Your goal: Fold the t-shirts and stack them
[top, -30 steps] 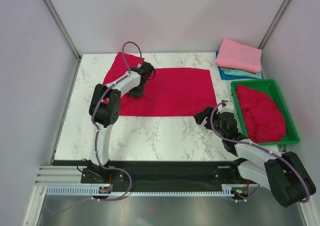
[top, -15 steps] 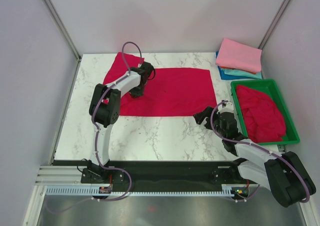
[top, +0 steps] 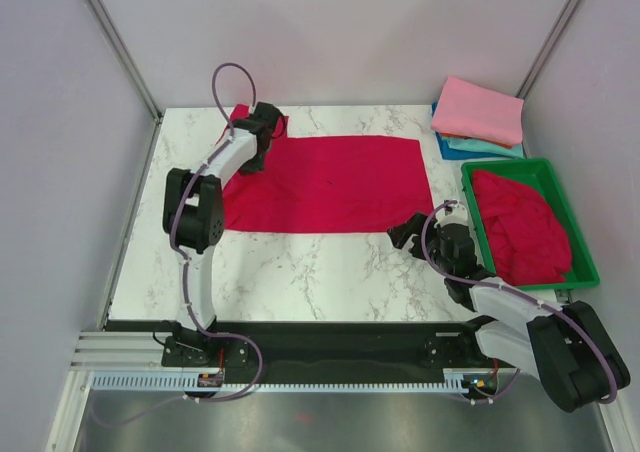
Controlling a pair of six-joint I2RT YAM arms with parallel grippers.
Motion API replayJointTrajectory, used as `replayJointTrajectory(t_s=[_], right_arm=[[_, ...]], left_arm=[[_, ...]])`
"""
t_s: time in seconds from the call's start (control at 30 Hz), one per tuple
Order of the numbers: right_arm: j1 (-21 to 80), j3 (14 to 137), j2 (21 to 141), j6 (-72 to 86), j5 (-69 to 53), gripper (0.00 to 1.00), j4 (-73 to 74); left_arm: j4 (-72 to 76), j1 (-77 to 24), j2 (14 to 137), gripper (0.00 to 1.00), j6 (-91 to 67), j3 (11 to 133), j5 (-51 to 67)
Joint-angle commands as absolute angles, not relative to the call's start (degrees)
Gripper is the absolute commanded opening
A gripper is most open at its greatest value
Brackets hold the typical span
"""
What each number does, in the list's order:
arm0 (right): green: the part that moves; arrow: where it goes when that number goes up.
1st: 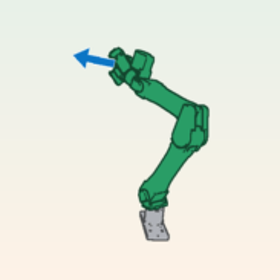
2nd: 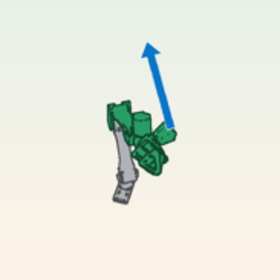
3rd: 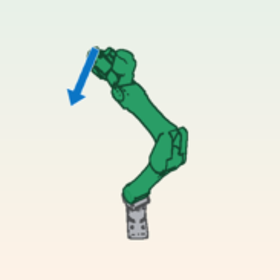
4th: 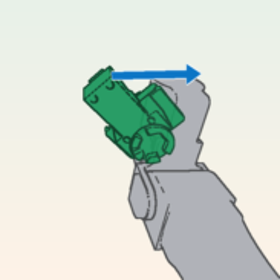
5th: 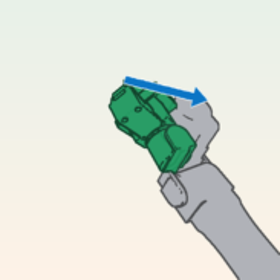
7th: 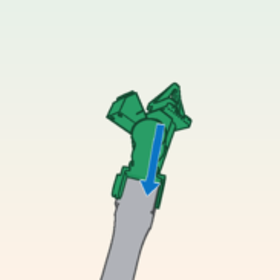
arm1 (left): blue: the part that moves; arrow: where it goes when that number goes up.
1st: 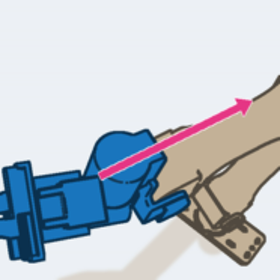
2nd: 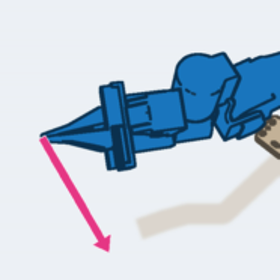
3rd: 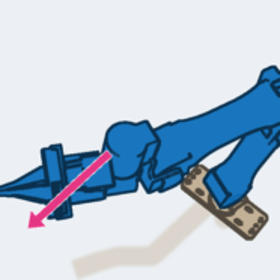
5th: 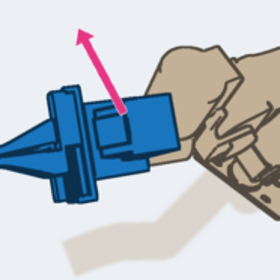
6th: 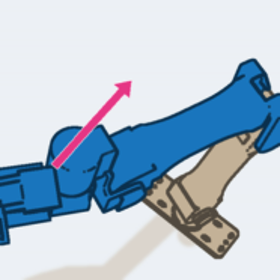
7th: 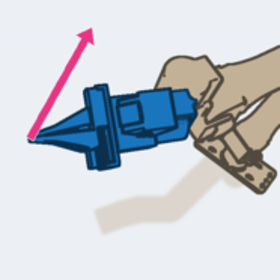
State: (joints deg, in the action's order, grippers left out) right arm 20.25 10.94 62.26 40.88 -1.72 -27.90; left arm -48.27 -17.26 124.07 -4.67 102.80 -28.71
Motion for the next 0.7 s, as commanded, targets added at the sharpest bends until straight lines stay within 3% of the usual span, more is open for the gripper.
replayJointTrajectory(t_s=[0.0, 0.5, 0.6, 0.63, 0.67], right_arm=[[19.7, 11.6, 63.1, 41.4, -3.0, 0.96, -30.8], [18.6, 12.9, 66.3, 41.0, -5.7, 0.96, -31.1], [18.5, 13.5, 67.3, 41.0, -6.2, 0.96, -31.2], [18.5, 13.6, 67.7, 41.0, -6.3, 0.96, -31.2], [18.5, 13.7, 67.8, 41.0, -6.6, 0.96, -31.3]], left_arm=[[-47.0, -13.9, 120.8, 0.02, -0.1, 108.4, -34.2], [-43.6, -8.9, 137.7, 0.02, 6.4, 128.3, -34.8], [-43.7, -8.4, 137.9, 0.41, 5.5, 127.5, -35.4], [-43.6, -8.1, 137.4, 0.63, 4.5, 126.9, -35.8], [-43.7, -7.8, 136.9, 0.69, 3.9, 125.6, -36.4]])
